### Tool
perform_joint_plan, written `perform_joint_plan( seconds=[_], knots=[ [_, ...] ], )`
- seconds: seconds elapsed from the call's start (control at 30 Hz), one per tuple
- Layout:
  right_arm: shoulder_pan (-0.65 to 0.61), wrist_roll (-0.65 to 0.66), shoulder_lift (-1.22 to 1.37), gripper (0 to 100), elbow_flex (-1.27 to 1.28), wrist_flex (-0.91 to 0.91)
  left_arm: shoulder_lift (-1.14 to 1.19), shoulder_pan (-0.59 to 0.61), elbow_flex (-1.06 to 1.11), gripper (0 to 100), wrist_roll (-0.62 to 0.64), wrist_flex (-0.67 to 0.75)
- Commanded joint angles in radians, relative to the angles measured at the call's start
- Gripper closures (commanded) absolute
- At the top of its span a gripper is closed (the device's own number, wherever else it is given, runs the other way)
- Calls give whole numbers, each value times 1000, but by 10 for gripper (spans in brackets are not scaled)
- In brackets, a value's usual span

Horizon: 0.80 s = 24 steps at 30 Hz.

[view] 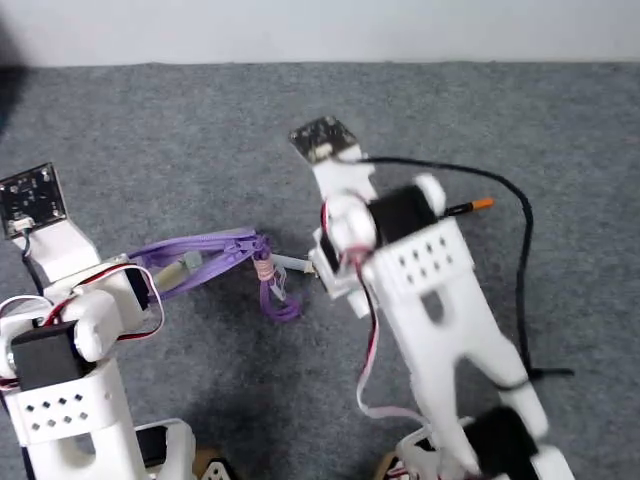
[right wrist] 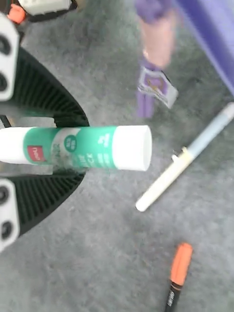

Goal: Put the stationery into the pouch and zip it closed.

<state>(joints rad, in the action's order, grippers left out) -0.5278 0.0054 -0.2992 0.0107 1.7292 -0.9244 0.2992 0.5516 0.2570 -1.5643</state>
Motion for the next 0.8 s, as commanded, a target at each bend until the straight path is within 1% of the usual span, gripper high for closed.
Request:
perform_joint_plan(
  seconds=[0.0,0.17,0.27,0.37,0.53,0.63,0.77],
  knots=[
    [-56,-89,-179,991,87,-99,5,2,-25,988,11,-3],
    [-159,-201,-369,991,238,-262,5,2,-24,988,11,-3],
    [-229,-239,-481,991,342,-380,5,2,-24,988,11,-3],
    [-285,-241,-582,991,451,-544,5,2,-24,988,11,-3],
    [-337,-239,-682,991,621,-877,5,2,-16,988,11,-3],
    [-366,-238,-694,991,663,-1050,5,2,2,988,11,-3],
    [-406,-235,-665,991,666,-1207,5,2,1,988,11,-3]
  ],
)
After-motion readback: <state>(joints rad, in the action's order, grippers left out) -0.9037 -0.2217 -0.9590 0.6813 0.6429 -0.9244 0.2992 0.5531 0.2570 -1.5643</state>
